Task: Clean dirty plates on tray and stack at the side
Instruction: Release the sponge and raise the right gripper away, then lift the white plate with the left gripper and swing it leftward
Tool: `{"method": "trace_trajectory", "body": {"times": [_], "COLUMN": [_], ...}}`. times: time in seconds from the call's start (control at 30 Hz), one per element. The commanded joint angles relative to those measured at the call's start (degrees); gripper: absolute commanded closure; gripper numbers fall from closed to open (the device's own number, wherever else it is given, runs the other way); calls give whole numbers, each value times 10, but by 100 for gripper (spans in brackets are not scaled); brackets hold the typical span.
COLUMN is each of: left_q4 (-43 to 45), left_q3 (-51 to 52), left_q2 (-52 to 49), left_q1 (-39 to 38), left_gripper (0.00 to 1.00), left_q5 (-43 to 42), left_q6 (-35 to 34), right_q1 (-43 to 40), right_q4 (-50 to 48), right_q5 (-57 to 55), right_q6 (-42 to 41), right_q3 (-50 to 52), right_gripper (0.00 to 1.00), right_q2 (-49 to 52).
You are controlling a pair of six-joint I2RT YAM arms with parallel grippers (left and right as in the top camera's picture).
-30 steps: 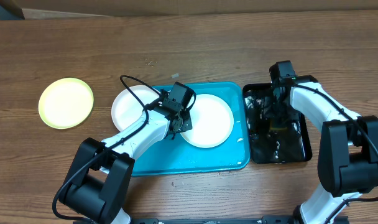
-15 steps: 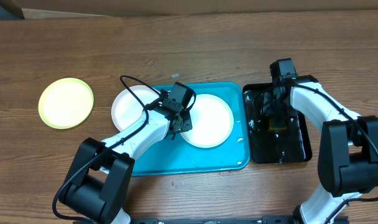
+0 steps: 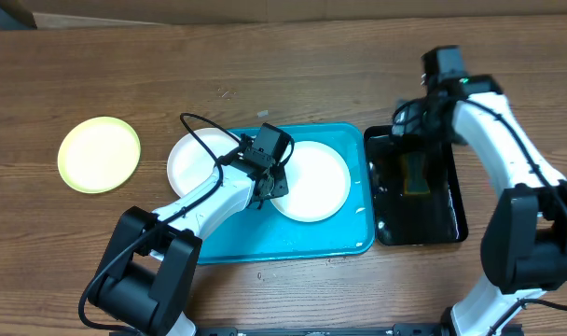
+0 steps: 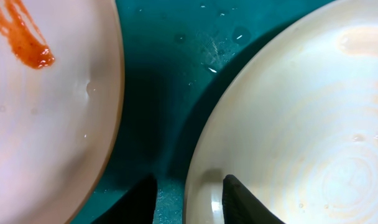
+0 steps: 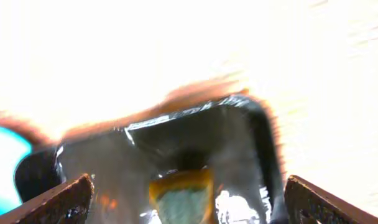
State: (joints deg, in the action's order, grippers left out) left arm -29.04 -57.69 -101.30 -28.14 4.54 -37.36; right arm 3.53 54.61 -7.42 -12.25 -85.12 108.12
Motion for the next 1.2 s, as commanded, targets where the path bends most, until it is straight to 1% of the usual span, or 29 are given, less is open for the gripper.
{"method": "trace_trajectory", "body": {"times": [0.0,0.1,0.17,0.23,0.27,0.3,0.33,0.47,0.57,0.73,1.0,1.17], "left_q4": [-3,1,8,7,8,7,5,-22,-42,-78,-113,-146], "left_q3": [-5,-5,-5,-5,-6,-7,-10,-39,-72,-122,-182,-241], "left_q2": [-7,-14,-21,-21,-21,-21,-21,-11,2,9,10,10], "left_q1": [0,0,0,0,0,0,0,1,8,27,35,33], "left_gripper": [62,62,65,74,84,93,96,96,96,96,96,96], "left_q5": [-1,-3,-12,-12,-15,-19,-24,-26,-19,-14,-13,-14], "left_q6": [1,1,1,1,7,15,24,55,104,156,207,211], "right_q1": [-56,-102,-138,-155,-169,-175,-179,-188,-188,-188,-188,-188], "right_q4": [-8,-8,2,0,-3,-3,-3,-3,-3,-3,-3,-3], "right_q5": [26,65,75,75,75,75,75,75,75,75,75,75], "right_q6": [-15,-15,-15,-15,-15,-15,-15,-15,-15,-15,-15,-15], "right_q3": [-14,-14,-13,-13,-12,-12,-12,-12,-12,-12,-12,-12], "right_gripper": [0,0,0,0,0,0,0,0,0,0,0,0], "right_q2": [-7,-7,-7,-7,-7,-7,-7,-7,-7,-7,-7,-7]}}
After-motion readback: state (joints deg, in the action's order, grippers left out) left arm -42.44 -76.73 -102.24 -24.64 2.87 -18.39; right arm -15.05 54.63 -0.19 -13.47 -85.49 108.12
